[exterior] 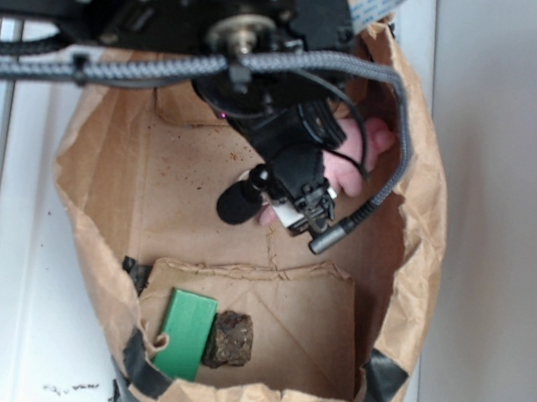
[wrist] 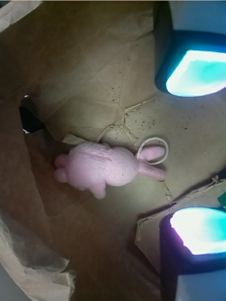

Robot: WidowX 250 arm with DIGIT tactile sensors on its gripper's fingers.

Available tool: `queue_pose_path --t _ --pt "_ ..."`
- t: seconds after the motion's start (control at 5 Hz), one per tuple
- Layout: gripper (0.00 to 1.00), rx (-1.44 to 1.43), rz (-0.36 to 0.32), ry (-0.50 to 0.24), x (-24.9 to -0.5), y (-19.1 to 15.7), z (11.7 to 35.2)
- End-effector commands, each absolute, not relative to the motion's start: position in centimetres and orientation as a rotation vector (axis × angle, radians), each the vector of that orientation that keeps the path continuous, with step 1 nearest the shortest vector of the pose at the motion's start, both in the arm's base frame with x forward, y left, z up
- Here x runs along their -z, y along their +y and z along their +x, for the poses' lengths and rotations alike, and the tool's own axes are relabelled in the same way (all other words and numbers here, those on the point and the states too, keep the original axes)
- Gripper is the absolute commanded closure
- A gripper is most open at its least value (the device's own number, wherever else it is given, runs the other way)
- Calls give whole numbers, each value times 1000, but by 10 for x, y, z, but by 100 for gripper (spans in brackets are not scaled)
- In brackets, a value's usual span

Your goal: Grab the pink bunny.

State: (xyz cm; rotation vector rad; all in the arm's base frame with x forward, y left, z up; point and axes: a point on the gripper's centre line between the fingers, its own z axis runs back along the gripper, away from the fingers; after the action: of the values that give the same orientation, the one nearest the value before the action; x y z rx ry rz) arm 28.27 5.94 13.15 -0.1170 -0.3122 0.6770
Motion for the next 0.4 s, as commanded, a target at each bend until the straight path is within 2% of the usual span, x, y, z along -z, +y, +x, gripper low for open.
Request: queue_pose_path --t 0.0,0.2 --pt "0 -701 -112 -347 -141 76 279" --pt "0 -717 -125 -404 -126 78 272"
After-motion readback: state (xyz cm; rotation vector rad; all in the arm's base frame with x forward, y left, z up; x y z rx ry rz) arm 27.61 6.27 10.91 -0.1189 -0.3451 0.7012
